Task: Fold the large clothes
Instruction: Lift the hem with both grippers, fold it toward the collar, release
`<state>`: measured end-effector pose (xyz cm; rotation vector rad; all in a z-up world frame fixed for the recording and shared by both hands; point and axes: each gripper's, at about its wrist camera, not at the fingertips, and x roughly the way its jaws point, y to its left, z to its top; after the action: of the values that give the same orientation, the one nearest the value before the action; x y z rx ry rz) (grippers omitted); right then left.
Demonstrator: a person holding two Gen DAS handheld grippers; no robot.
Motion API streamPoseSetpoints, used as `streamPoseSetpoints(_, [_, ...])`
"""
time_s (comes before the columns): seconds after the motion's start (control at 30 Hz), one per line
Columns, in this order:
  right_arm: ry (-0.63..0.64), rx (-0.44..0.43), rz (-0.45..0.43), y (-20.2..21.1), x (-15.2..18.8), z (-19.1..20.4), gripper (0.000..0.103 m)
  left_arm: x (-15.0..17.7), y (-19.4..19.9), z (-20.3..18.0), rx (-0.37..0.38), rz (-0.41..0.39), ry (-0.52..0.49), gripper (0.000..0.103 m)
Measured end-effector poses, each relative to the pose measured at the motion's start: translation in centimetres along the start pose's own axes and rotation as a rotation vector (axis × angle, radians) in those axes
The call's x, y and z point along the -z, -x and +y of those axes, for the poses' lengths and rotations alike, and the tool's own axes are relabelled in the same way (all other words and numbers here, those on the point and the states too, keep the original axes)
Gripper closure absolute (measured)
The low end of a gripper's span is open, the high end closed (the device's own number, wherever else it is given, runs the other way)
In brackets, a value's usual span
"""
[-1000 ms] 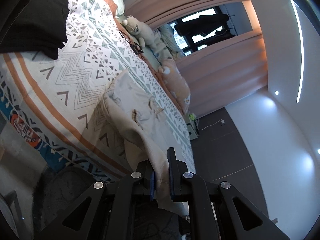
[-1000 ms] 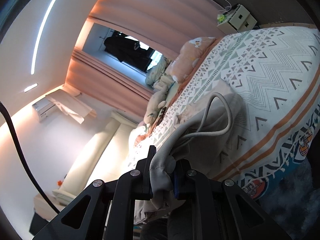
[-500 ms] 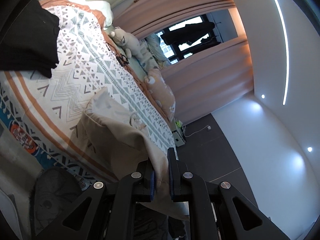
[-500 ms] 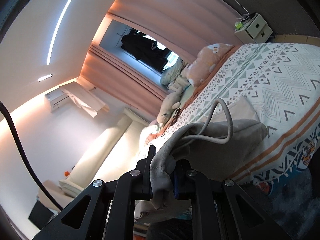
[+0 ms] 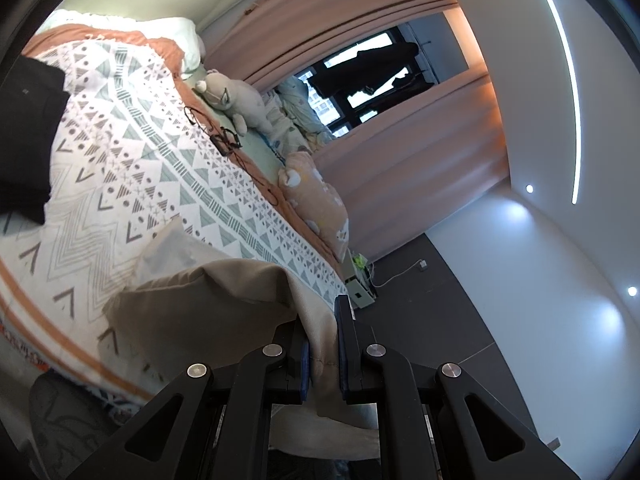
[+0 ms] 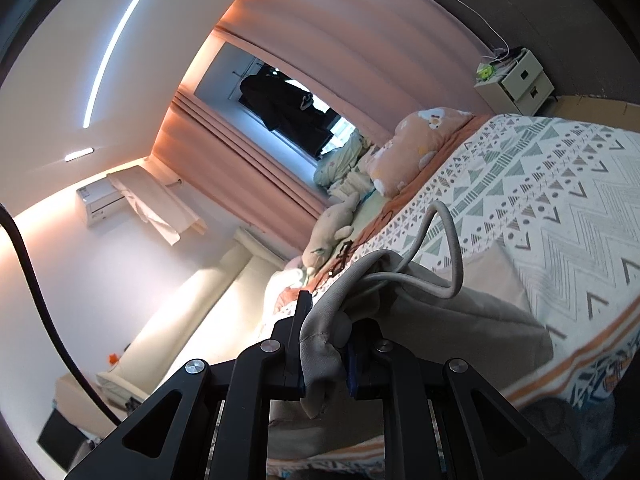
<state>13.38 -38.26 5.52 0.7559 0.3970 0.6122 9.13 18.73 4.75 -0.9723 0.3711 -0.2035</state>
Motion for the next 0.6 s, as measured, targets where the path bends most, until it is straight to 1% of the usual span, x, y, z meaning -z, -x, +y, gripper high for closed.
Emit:
streamPoseSetpoints(0.17, [0.000,0.030,0.012,-3.2,-2.2,-1.3,0.088,-2.5,-4.3,-0.6,-0.033,0.012,-0.023,0.092])
streamPoseSetpoints(0.33, [-0.009,0.072,0.034,-7.2,-4.2,-2.9,0.088,-4.7,-8.5,-0.5,-0.086,0.028,-0.046,0.092])
streamPoseSetpoints(0.5, [-0.034,0.114,0.068,-11.1,-5.3,-5.2,0.088,-6.6,-12.9,1.4,-0.142,0.052,-0.019,0.092])
streamPoseSetpoints(0.6, [-0.058,0.148,0.098,-13.8,-5.7,-6.9,0.088,-7.3,-15.9,3.1,-0.169,0.082,0.012,0.092])
